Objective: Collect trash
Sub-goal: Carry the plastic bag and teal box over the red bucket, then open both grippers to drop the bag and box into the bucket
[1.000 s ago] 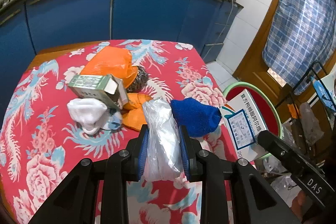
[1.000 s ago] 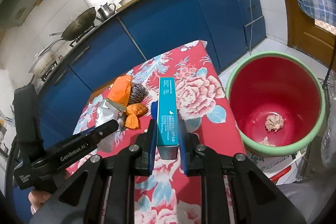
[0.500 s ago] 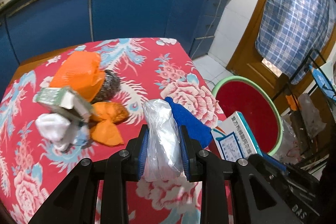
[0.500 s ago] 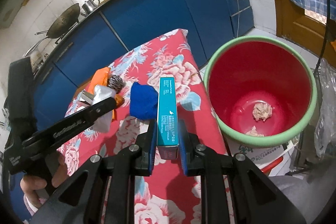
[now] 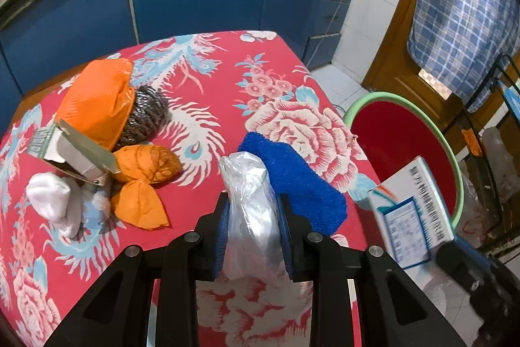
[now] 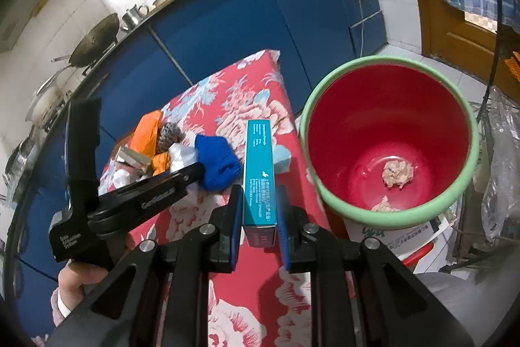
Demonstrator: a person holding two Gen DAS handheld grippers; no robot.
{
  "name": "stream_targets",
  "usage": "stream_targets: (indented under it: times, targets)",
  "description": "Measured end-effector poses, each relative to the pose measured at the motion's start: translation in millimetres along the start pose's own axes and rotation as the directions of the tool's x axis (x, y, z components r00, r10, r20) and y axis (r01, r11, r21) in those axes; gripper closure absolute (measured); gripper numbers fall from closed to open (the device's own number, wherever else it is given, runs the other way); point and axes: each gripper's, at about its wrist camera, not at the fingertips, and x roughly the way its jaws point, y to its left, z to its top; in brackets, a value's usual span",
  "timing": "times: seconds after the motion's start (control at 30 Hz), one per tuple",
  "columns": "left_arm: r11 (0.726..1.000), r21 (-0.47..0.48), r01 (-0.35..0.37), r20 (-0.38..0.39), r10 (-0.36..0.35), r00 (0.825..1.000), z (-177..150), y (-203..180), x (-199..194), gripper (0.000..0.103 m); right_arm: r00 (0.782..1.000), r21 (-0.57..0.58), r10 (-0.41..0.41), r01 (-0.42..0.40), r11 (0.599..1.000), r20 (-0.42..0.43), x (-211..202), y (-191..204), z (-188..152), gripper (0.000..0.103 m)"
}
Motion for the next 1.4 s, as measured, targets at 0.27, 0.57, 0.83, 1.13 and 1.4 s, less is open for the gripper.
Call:
stream_targets:
  times: [0.27, 0.57, 0.83, 1.13, 1.4]
  targets:
    - [1.0, 0.001, 0.013, 0.058, -0.013, 0.998, 5.1, 0.7, -30.8, 0.074, 0.998, 0.04, -0.03, 0.029, 0.999, 0.046, -11.8, -18.5, 8.9, 0.081]
    - [0.993, 0.09, 0.073, 0.104, -0.082, 0.991, 27.4, -35.6, -45.2, 0.074, 0.991, 0.081, -0.09, 0.082, 0.993, 0.095, -23.3, -43.6, 21.4, 0.081]
    - [0.972, 0.178, 0.157, 0.057, -0.169, 0.984, 33.7, -88.8, -17.9, 0.074, 0.983, 0.133, -0.146, 0.132, 0.982, 0.109, -25.9, -78.3, 26.3, 0.081]
    - [0.956, 0.23, 0.181, -0.012, -0.183, 0.983, 30.2, -130.8, 20.6, 0.074, 0.978, 0.201, -0.189, 0.169, 0.965, 0.086, -16.4, -119.6, 24.8, 0.08]
    - [0.948, 0.258, 0.187, -0.049, -0.18, 0.982, 24.3, -146.9, 35.5, 0.067, 0.979, 0.238, -0.195, 0.175, 0.955, 0.063, -2.9, -139.5, 21.8, 0.078]
